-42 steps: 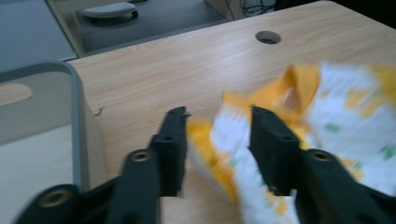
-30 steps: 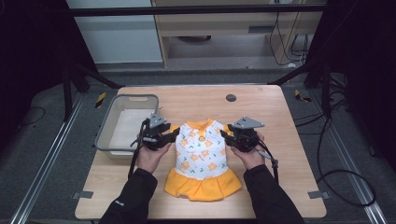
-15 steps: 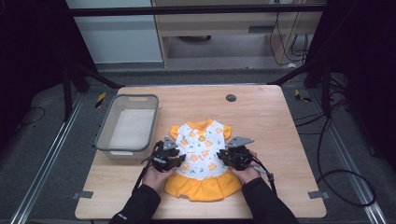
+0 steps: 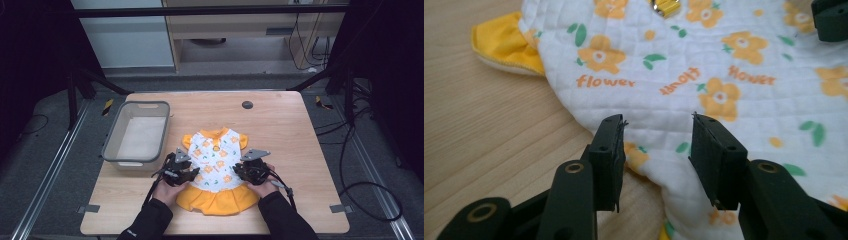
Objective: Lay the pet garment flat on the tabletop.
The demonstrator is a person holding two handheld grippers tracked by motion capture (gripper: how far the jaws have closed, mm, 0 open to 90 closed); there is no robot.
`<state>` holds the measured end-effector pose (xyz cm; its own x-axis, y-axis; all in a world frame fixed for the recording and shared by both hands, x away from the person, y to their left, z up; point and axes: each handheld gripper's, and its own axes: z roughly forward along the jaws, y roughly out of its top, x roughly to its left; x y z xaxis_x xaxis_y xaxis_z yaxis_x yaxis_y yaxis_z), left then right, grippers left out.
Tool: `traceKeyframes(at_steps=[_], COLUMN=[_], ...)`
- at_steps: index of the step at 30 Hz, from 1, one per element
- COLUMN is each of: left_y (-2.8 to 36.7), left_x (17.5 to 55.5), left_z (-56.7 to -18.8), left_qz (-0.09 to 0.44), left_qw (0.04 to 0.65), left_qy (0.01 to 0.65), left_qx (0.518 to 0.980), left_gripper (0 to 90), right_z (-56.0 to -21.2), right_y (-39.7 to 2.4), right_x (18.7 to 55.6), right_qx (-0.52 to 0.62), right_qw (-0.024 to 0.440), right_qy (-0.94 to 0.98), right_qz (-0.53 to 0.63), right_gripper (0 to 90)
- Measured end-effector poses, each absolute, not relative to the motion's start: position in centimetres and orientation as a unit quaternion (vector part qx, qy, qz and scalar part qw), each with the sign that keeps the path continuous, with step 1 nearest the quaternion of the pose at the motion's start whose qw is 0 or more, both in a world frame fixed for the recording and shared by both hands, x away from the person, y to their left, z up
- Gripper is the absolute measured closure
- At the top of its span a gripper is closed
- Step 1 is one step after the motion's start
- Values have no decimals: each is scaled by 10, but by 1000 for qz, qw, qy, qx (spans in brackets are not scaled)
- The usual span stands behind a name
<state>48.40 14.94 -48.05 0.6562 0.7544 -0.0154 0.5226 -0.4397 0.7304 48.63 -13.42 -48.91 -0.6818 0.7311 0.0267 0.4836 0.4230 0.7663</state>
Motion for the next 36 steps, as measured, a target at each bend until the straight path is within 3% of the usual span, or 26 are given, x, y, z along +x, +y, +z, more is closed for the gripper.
traceKeyframes(at_steps=[5,9,22,29,36], left_y=[158,164,169,185,216], left_x=[464,451,437,433,420], left_z=[-476,-487,-493,-482,-474], left_qz=[150,131,151,165,184], left_qw=[369,336,334,371,387], left_qy=[368,363,353,352,373], left_qx=[840,859,861,843,823], left_gripper=[569,588,564,393,308], right_z=[-478,-483,-496,-486,-480], right_y=[-147,-151,-155,-167,-190], right_x=[469,452,430,432,437], right_qx=[364,351,350,362,403], right_qw=[144,127,104,134,179], right_qy=[819,833,848,824,794], right_qz=[418,408,384,414,418], right_gripper=[847,868,865,704,462])
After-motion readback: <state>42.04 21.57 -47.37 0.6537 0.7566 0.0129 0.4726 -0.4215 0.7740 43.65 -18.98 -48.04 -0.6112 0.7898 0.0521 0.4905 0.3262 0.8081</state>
